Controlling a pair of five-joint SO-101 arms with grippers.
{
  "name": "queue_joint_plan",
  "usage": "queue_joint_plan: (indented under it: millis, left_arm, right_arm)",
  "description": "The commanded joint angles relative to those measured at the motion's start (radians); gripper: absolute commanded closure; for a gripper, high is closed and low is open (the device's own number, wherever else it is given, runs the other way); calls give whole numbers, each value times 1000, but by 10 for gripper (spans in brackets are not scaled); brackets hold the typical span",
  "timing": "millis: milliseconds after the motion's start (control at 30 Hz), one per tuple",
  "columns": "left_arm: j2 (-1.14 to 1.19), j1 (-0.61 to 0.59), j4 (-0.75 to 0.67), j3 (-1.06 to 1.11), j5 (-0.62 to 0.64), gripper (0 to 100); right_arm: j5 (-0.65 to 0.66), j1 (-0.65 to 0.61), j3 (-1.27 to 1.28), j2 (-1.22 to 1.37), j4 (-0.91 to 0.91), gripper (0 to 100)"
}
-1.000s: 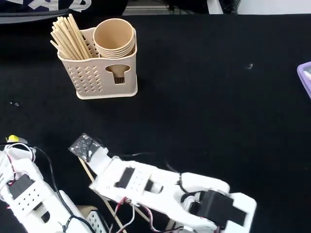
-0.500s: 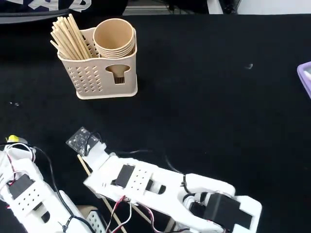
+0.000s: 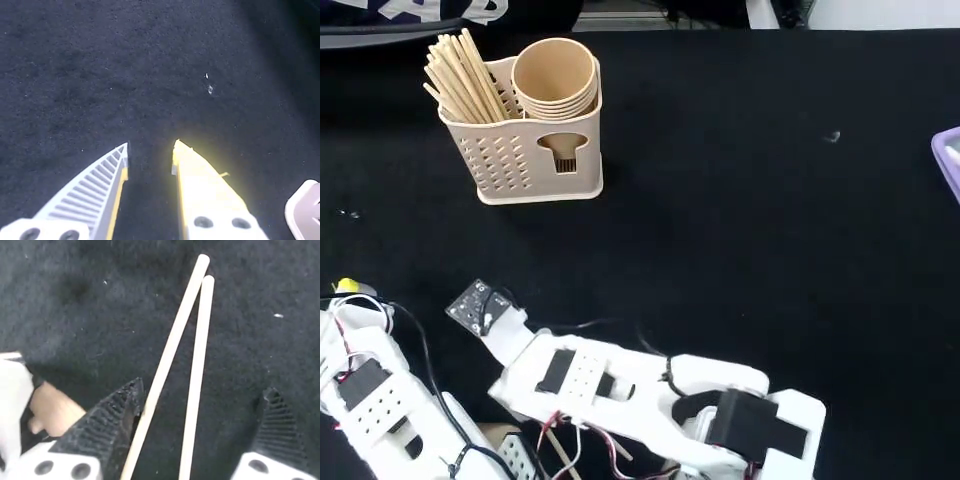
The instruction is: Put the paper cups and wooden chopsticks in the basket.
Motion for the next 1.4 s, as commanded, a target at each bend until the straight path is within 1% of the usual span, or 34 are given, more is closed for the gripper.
queue_joint_plan:
  millis: [0,67,100,167,267,300,333,400,633,733,833,933,1000,1067,1133,1233,1367]
  left_arm:
    - [-15,4,-25,-82,3,848]
    - [-15,4,-25,-82,3,848]
    - [-15,4,-25,-82,3,848]
    - [-15,2,-25,-82,3,848]
    - [-15,2,-25,-82,3,848]
    - [-15,2,-25,-82,3,848]
    - [-15,2,-25,-82,3,848]
    - [-15,2,-25,-82,3,848]
    - [-15,-1,-25,-81,3,848]
    - [-15,-1,-25,-81,3,848]
    - [-15,-1,-25,-81,3,848]
    - [-15,-1,-25,-81,3,848]
    - [-15,2,-25,-81,3,848]
    - [-15,2,-25,-81,3,848]
    - [-15,4,-23,-81,3,848]
    - [-14,5,-23,-81,3,848]
    - [-15,39,-23,-71,2,848]
  right_arm:
    - [-11,5,-74,5,63,652]
    - [17,18,-74,7,91,658]
    - [48,31,-74,7,107,681]
    - [115,57,-74,7,135,765]
    - [215,84,-74,7,169,925]
    - [249,91,-76,7,178,969]
    - [287,95,-76,7,190,991]
    - [339,114,-74,5,219,972]
    - [365,233,-81,-2,239,988]
    - [428,276,-81,-2,239,988]
    - [466,285,-82,-2,239,988]
    - [473,288,-88,-35,244,988]
    - [471,321,-94,-96,298,988]
    - [470,365,-104,-203,370,988]
    - [470,410,-93,-326,404,988]
    - [468,442,-7,-484,358,988]
    - [474,443,113,-638,261,988]
